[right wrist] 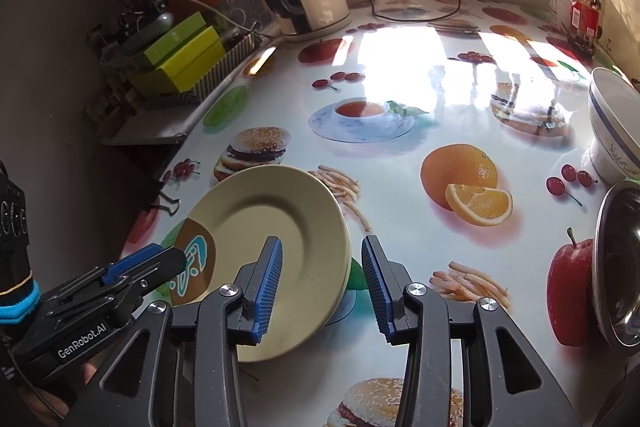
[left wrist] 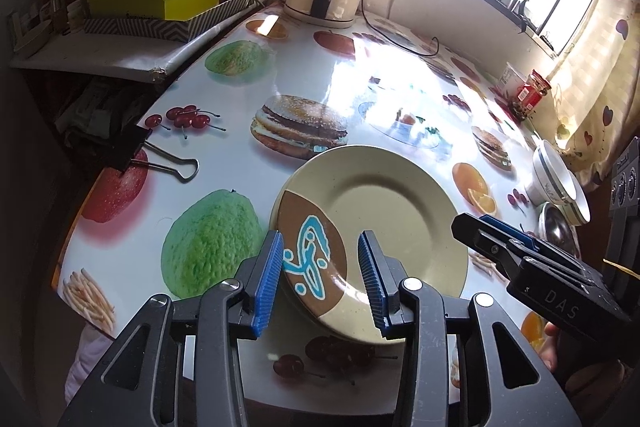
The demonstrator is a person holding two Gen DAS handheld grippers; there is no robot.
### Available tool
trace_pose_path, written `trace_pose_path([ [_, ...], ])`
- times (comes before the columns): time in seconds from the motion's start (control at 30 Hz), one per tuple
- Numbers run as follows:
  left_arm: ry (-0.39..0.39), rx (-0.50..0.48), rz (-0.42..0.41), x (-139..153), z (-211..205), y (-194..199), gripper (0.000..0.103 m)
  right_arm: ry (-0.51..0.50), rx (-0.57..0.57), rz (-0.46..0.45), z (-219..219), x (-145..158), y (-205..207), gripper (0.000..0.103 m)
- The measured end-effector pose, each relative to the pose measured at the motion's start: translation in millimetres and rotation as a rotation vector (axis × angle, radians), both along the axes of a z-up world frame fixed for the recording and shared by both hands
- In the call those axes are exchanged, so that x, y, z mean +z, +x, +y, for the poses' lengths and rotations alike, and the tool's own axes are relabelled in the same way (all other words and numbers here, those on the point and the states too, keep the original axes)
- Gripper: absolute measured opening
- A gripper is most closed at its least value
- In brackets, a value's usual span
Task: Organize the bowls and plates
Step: 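Open both tools to release the cream plates onto the stack, then withdraw both tools from the plate stack toward the white bowls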
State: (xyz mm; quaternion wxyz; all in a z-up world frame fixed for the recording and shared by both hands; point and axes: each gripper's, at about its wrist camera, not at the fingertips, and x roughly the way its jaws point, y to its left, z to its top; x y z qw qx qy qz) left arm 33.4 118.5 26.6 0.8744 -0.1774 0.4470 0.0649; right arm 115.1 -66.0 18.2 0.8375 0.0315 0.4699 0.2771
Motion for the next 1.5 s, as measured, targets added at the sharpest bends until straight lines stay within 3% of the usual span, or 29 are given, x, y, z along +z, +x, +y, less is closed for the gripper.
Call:
trace_pose_path([
  [0.1, -0.014, 0.008, -0.001, -2, 1, -6, 0.045, 0.008, -0.006, 0.013, -4, -2, -2, 0.047],
  [0.53, -0.076, 0.012, 0.036, -27, 4, -11, 0.045, 0.029, -0.029, 0.086, -9, -22, -4, 0.047],
  [0.63, -0.077, 0.003, 0.04, -27, 3, -8, 0.045, 0.03, -0.022, 0.097, -7, -26, -2, 0.046],
  [0.87, -0.052, 0.003, 0.043, -30, 0, -1, 0.045, 0.038, 0.008, 0.1, -1, -30, 3, 0.033],
  [1.5, -0.031, -0.022, 0.045, -29, -3, 40, 0.045, 0.014, -0.034, 0.068, 0, -28, 34, 0.032],
])
